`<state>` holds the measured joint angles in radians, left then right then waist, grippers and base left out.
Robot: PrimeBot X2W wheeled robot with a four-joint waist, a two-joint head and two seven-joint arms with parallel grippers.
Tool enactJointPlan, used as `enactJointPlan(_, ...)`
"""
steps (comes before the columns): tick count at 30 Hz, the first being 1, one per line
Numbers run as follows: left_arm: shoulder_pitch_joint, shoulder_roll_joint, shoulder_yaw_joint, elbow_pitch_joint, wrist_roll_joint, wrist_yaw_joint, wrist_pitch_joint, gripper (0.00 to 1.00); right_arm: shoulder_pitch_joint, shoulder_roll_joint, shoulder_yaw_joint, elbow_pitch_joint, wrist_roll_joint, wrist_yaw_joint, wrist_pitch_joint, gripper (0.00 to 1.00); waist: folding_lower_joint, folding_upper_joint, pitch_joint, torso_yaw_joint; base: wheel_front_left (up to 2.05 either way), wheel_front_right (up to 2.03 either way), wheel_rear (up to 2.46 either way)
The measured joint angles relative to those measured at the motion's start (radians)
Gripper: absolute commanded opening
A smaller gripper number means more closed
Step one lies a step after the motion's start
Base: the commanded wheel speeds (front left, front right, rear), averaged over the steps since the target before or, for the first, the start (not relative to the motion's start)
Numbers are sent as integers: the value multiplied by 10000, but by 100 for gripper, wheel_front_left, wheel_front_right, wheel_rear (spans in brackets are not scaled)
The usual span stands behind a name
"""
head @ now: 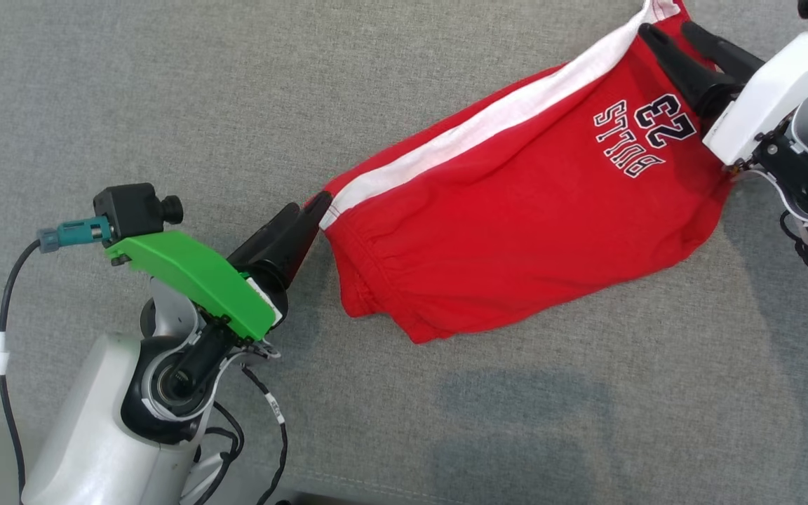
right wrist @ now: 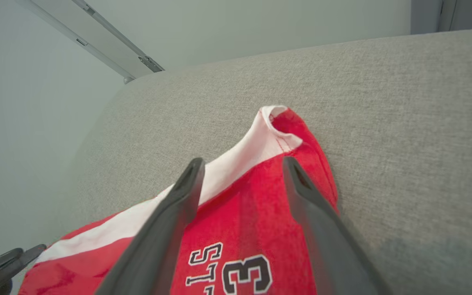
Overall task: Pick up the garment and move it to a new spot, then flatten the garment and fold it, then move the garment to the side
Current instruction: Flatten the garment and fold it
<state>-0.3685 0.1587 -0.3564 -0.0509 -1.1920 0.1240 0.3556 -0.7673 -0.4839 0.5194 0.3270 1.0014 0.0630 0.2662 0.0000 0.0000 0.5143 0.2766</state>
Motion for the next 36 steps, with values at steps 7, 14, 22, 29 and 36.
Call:
enactJointPlan(7, 6, 412, 10, 6, 920, 0, -318, 100, 3, 205, 48, 313, -79, 182, -238, 100, 0, 0, -360, -198, 0, 0, 0)
enactJointPlan(14, 85, 1306, 604, -370, 3131, 0, -1948, 100, 576, -144, 138, 575, -387, 334, -786, 100, 0, 0, -954, -414, 0, 0, 0)
enactJointPlan(22, 1048, 1392, 127, -757, 4679, 0, -3055, 100, 1974, -512, -219, 1327, -59, 213, -984, 100, -1, 0, -1748, -470, 0, 0, 0)
enactJointPlan(29, 1487, 1310, -33, -1024, 5490, 0, -3691, 100, 2104, -495, -566, 1446, 414, -36, -970, 100, -1, 0, -1866, -130, 0, 0, 0)
enactJointPlan(36, 1794, 675, -370, -1104, 5680, 0, -4117, 100, 2104, -752, -336, 1630, 326, -219, -443, 100, -1, 0, -1601, 423, 0, 0, 0)
